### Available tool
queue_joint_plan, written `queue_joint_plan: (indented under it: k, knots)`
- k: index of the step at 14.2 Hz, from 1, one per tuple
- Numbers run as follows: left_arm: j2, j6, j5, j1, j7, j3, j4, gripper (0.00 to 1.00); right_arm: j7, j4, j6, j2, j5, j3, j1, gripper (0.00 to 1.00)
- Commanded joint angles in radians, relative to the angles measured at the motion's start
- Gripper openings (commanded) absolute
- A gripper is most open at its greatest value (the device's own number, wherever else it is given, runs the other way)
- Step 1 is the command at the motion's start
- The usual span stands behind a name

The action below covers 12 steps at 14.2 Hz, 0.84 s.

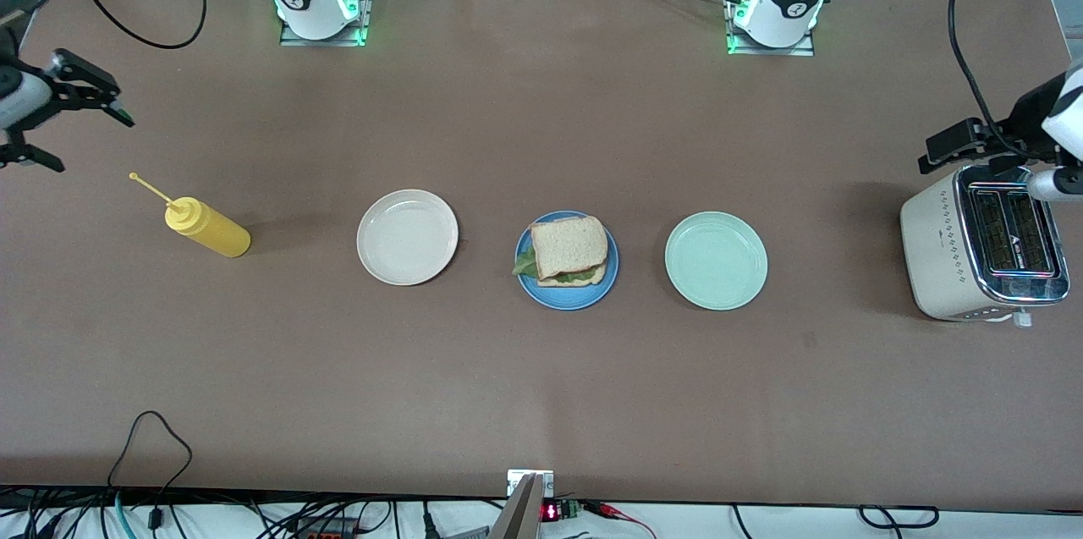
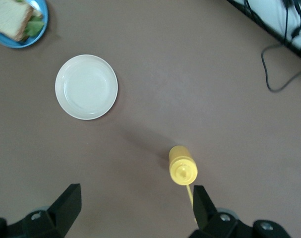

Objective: Make sandwich in blue plate with both arms

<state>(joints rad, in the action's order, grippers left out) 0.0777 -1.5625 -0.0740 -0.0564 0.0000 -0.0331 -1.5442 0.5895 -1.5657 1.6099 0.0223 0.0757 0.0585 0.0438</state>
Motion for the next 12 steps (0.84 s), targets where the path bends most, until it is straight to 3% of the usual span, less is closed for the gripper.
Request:
queue_joint_plan:
  k: [1,4,12]
  knots:
    - [-0.098,-0.045,0.028,-0.011,-0.017,-0.027,-0.125,1.00,-0.283,-0.016,-0.025,0.007,-0.037,0.052,0.090,1.00]
    - [-0.119,-0.045,0.028,-0.016,-0.017,-0.028,-0.157,1.00,-0.454,-0.016,-0.056,0.022,-0.040,0.052,0.111,1.00]
    - [-0.128,-0.057,0.062,-0.016,-0.017,-0.031,-0.166,1.00,-0.461,-0.007,-0.045,0.050,-0.056,0.053,0.085,1.00]
